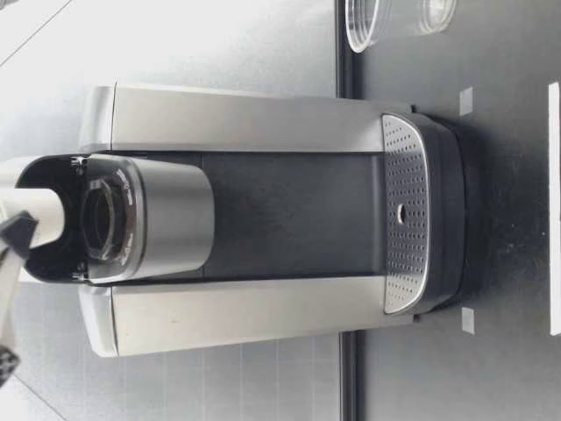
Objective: Place the coffee capsule inside the capsule container, then place the cup onto the center of the cup tray, then push the 'Hot Water' and 'Travel Mug' buttons.
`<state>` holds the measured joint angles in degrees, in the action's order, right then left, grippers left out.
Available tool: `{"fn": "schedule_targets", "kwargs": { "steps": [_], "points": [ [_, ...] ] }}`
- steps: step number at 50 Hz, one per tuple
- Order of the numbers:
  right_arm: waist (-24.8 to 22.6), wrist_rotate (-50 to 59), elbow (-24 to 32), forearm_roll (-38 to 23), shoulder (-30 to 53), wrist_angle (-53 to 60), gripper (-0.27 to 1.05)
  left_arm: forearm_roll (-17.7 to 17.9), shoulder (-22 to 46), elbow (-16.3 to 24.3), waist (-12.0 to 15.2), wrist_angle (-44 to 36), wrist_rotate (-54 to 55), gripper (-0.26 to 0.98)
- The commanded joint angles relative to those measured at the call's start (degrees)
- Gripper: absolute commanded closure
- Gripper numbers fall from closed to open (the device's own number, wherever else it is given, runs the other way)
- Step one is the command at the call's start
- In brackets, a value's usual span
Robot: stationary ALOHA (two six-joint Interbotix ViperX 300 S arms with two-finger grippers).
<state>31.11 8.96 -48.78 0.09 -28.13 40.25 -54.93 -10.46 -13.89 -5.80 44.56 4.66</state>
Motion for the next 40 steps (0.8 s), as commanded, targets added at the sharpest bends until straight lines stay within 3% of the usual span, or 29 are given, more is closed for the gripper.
{"fn": "schedule_targets", "kwargs": {
  "steps": [1,40],
  "points": [
    [-0.2,0.0,0.6,0.1,-0.6,0.6,0.73,-1.9,-0.9,0.1,0.4,-0.4,1.8,0.23],
    [-0.2,0.0,0.3,0.1,-0.5,0.6,0.73,-2.7,2.1,-2.0,4.1,-1.9,5.6,0.18]
  ]
}}
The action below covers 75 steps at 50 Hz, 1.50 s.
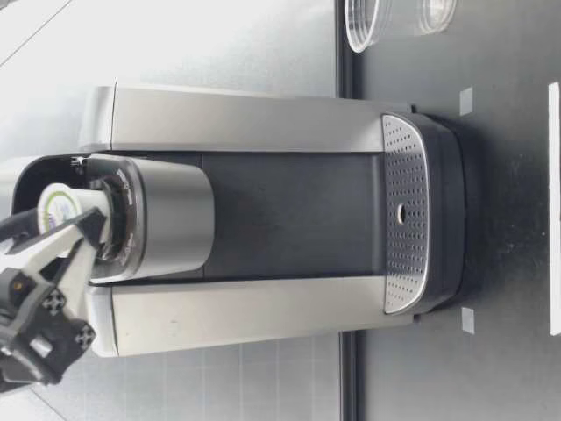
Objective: Place the coffee capsule inside the capsule container, then place the cup onto the center of the cup tray, then push the 'Hot Water' and 'Travel Mug' buttons.
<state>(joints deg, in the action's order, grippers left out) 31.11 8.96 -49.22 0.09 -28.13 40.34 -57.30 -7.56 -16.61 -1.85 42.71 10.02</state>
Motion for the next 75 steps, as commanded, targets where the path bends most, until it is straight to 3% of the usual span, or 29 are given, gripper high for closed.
{"fn": "schedule_targets", "kwargs": {
  "steps": [1,9,27,46,54,63,75],
  "points": [
    [-0.2,0.0,0.7,0.2,-0.4,0.6,0.73,-0.4,-0.8,0.7,0.3,-0.1,0.3,0.17],
    [-0.2,0.0,0.6,0.2,-0.1,0.6,0.73,-0.4,-0.7,0.9,0.3,-0.4,0.7,-0.01],
    [-0.2,0.1,0.8,0.3,0.4,0.8,0.73,-0.4,-3.0,0.2,-0.1,-1.7,1.5,0.00],
    [-0.1,0.1,2.3,1.0,1.6,0.6,0.73,-0.3,-6.1,-1.4,-5.8,-1.8,4.0,0.00],
    [1.3,0.0,6.2,2.5,4.4,-2.4,0.73,-0.3,-9.3,-6.9,-8.0,-6.3,13.8,0.00],
    [3.6,-0.4,12.2,2.5,7.9,-9.9,0.73,-0.4,-14.2,-17.2,-7.9,-18.2,30.8,0.00],
    [5.3,-0.4,18.2,2.3,13.5,-12.3,0.73,-0.4,-19.4,-27.1,-7.1,-30.2,43.2,0.01]
  ]
}}
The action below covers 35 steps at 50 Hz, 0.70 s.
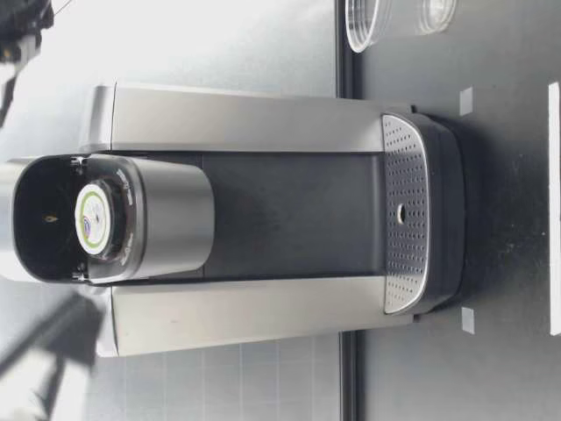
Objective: Place the coffee capsule inside the capsule container, then place the cup onto the center of the cup tray, then push the 'Hot Water' and 'Travel Mug' buttons.
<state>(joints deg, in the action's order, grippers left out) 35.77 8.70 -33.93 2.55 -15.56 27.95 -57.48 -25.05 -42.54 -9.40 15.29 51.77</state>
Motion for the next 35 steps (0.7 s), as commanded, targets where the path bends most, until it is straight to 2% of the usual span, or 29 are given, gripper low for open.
{"fn": "schedule_targets", "kwargs": {
  "steps": [1,6,15,35],
  "points": [
    [0.6,-0.2,3.3,-0.3,1.6,0.0,0.73,-0.3,-2.2,-1.8,0.5,-3.5,2.0,0.01],
    [0.6,0.0,5.3,-0.4,4.1,-0.2,0.73,-0.3,-3.5,-3.7,0.8,-7.0,4.2,0.02],
    [0.1,0.2,7.9,-0.4,7.0,-0.4,0.73,-0.1,-4.9,-5.4,0.8,-7.8,5.4,0.03],
    [-3.6,0.2,7.4,-2.4,4.6,-1.1,0.73,-0.1,-4.9,-5.7,1.4,-7.8,5.3,0.03]
  ]
}}
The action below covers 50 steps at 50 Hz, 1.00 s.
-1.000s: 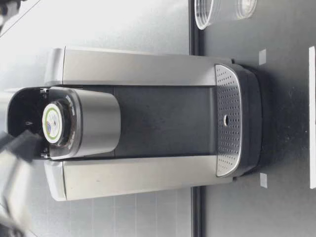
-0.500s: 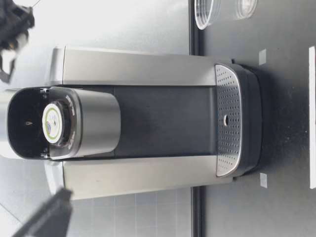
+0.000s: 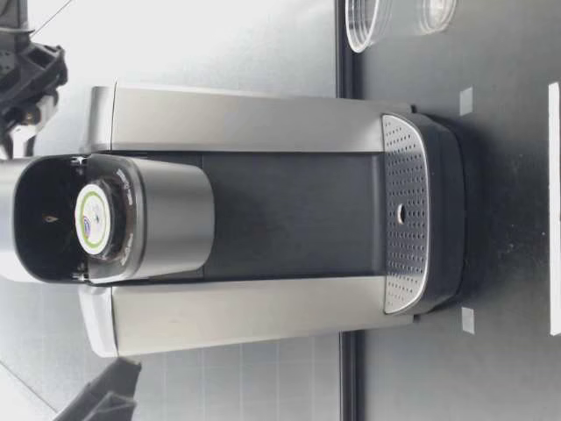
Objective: Place the coffee capsule inside the capsule container, then place the cup onto the center of the cup tray, then push the 'Hot Water' and 'Travel Mug' buttons.
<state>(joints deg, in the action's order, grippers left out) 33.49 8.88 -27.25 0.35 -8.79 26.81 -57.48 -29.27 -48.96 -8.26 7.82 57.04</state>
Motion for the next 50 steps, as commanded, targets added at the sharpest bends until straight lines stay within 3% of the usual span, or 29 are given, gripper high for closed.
{"fn": "schedule_targets", "kwargs": {
  "steps": [1,30,40,50],
  "points": [
    [-1.6,-0.1,0.6,-0.3,-2.5,0.1,0.73,-0.1,-0.7,0.7,0.3,-0.4,-0.1,0.03],
    [-9.3,0.0,-9.6,-0.2,-11.3,1.1,0.73,-0.1,-0.6,0.5,0.3,-0.4,-0.1,0.03],
    [-7.7,-0.4,-10.6,-0.1,-14.8,5.4,0.73,-0.1,-0.5,0.3,0.4,-0.4,0.0,0.03],
    [-3.7,-0.3,-7.6,0.0,-13.3,6.7,0.73,-0.1,-0.4,0.3,0.4,-0.4,0.0,0.03]
  ]
}}
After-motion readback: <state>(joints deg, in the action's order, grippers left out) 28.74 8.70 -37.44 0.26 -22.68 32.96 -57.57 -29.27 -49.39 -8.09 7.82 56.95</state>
